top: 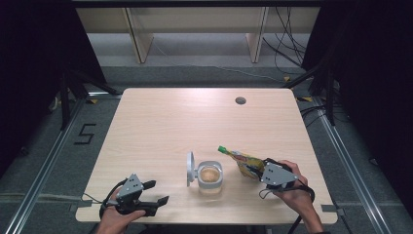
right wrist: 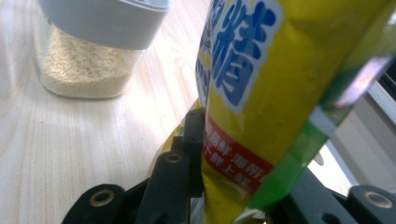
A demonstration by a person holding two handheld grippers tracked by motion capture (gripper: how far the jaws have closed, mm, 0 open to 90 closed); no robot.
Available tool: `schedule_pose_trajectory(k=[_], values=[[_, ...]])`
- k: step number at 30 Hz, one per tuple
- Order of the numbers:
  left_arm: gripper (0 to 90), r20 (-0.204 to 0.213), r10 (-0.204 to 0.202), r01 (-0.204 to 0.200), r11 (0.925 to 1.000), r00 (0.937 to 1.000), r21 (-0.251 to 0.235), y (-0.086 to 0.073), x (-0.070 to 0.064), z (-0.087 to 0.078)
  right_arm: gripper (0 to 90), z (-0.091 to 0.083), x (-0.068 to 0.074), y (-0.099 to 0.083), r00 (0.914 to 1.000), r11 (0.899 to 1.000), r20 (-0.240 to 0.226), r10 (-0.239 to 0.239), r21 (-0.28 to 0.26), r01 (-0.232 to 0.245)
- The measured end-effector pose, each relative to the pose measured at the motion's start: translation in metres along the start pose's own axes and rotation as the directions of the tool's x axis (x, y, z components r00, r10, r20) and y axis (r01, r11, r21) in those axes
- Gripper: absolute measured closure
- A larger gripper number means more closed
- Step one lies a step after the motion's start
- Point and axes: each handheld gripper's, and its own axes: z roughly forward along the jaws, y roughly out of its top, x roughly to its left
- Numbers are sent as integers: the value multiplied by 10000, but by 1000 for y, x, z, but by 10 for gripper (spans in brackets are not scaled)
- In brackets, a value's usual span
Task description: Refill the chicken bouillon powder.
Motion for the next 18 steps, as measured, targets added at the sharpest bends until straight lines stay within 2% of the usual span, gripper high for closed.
schedule_pose_trajectory(k=[3,4,7,9,12,17,18], values=[[237,-27,127,-126,9999,9999,117,0,1,-1,772,-1,-1,-4,9988,9987,-27,492,-151,-492],[237,-20,91,-91,9999,10000,83,0,1,-1,771,-1,-2,-5,9991,9989,-27,420,-214,-420],[237,-33,96,-96,9999,9999,83,0,1,-1,765,-3,-2,-9,9965,9963,78,836,-219,-834],[237,-26,91,-91,9999,10000,82,0,1,-1,763,-3,-4,-10,9967,9964,100,805,-265,-803],[237,-41,93,-93,9999,9999,55,0,1,-2,757,-4,-4,-13,9937,9935,167,1106,-292,-1101],[237,-38,94,-94,9999,9999,64,0,1,-1,747,-7,-1,-17,9849,9855,416,1683,-304,-1671],[237,-40,93,-92,9999,9999,51,0,1,-1,745,-8,0,-18,9797,9809,516,1938,-287,-1925]])
